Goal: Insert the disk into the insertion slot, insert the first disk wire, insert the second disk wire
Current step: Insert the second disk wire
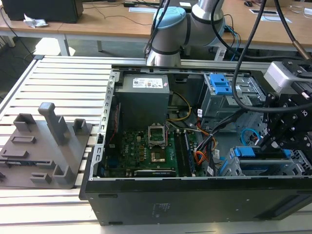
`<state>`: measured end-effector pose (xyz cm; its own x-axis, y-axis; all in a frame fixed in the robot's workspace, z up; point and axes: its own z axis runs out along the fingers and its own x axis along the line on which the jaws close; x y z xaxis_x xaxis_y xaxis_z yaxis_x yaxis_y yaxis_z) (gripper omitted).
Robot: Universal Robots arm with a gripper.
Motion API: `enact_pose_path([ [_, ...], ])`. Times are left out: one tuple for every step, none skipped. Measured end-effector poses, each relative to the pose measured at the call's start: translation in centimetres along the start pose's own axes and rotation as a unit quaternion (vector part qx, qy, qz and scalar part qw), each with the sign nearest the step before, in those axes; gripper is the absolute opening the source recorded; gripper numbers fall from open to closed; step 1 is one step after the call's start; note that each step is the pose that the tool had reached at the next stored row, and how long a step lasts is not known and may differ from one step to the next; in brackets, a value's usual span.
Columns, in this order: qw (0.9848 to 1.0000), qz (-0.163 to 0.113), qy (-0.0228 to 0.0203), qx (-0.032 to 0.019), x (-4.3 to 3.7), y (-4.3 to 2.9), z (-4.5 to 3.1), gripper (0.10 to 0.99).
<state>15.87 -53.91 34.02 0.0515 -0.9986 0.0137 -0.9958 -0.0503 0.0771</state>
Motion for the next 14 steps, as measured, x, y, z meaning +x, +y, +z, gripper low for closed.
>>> enact_pose_path([
  [1.0000, 0.000, 0.0002, -0.0001, 0.01, 0.00, 0.05, 0.161],
  [1.0000, 0.000, 0.0002, 0.0000, 0.01, 0.00, 0.06, 0.161],
  [1.0000, 0.000, 0.0000, 0.0000, 0.01, 0.00, 0.08, 0.161],
  [1.0000, 0.000, -0.0001, 0.0000, 0.01, 0.00, 0.09, 0.161],
  [1.0000, 0.000, -0.0005, 0.0001, 0.00, -0.01, 0.12, 0.161],
  [1.0000, 0.000, -0.0005, 0.0001, 0.00, -0.01, 0.14, 0.173],
  [1.0000, 0.000, -0.0005, 0.0000, 0.00, -0.01, 0.14, 0.173],
  [1.0000, 0.000, -0.0003, 0.0000, 0.00, 0.00, 0.12, 0.235],
  [1.0000, 0.000, -0.0002, 0.0000, 0.01, 0.00, 0.10, 0.235],
  [1.0000, 0.000, -0.0001, 0.0000, 0.01, 0.00, 0.07, 0.235],
  [1.0000, 0.000, -0.0001, 0.0000, 0.02, 0.03, -0.38, 0.235],
  [1.0000, 0.000, -0.0001, 0.0000, 0.02, 0.07, -0.84, 0.235],
  [1.0000, 0.000, -0.0002, 0.0000, 0.03, 0.11, -1.32, 0.235],
  [1.0000, 0.000, -0.0001, 0.0000, 0.03, 0.16, -1.97, 0.235],
])
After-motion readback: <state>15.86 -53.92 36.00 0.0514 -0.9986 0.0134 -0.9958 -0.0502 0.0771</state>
